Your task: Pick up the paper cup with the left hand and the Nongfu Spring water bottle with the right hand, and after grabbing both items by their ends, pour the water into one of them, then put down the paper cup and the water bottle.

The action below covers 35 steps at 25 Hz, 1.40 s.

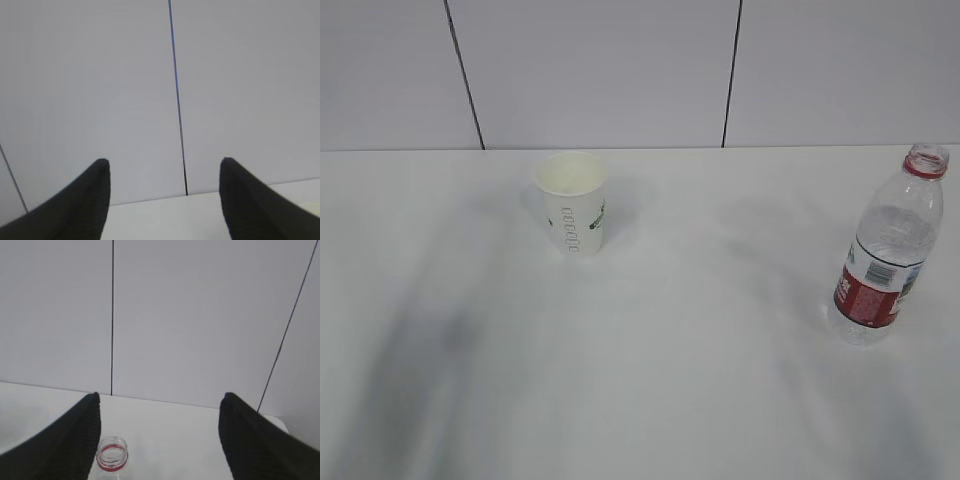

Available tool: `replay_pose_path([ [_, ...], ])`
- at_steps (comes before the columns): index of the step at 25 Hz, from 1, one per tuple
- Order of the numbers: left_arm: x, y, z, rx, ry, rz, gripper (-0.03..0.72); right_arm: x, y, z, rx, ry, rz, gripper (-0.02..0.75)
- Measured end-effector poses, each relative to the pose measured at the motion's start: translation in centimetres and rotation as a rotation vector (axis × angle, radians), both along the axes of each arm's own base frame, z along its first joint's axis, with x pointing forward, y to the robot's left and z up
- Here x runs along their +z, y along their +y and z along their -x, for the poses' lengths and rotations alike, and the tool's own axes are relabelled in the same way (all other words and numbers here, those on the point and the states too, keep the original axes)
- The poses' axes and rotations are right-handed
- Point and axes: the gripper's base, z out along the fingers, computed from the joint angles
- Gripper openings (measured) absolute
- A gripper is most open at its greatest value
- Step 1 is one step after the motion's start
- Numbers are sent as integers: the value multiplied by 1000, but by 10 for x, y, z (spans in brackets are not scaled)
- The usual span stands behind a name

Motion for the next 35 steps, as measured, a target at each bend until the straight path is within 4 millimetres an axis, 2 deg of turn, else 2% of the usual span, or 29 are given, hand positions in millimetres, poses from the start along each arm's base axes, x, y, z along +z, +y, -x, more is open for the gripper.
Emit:
replay_pose_path([
  [4, -4, 0, -4, 0, 20, -1, 507, -10, 1, -11, 8, 23, 18, 547],
  [10, -12, 0, -13, 0, 62, -2, 507, -58, 3, -10, 30, 63, -15, 521],
  [13, -17, -1, -19, 0, 88, -3, 507, -74, 4, -6, 43, 77, -7, 519],
  [19, -29, -1, -31, 0, 149, -4, 507, -92, 11, -1, 117, 51, -29, 518],
  [24, -39, -1, -40, 0, 195, -6, 507, -102, 15, -7, 163, 103, -22, 516],
  [30, -72, -3, -52, -14, 205, -1, 507, -118, 20, -24, 208, 161, -45, 515],
  [35, -102, -3, -56, -20, 273, -3, 507, -143, 22, -32, 218, 274, -74, 510],
])
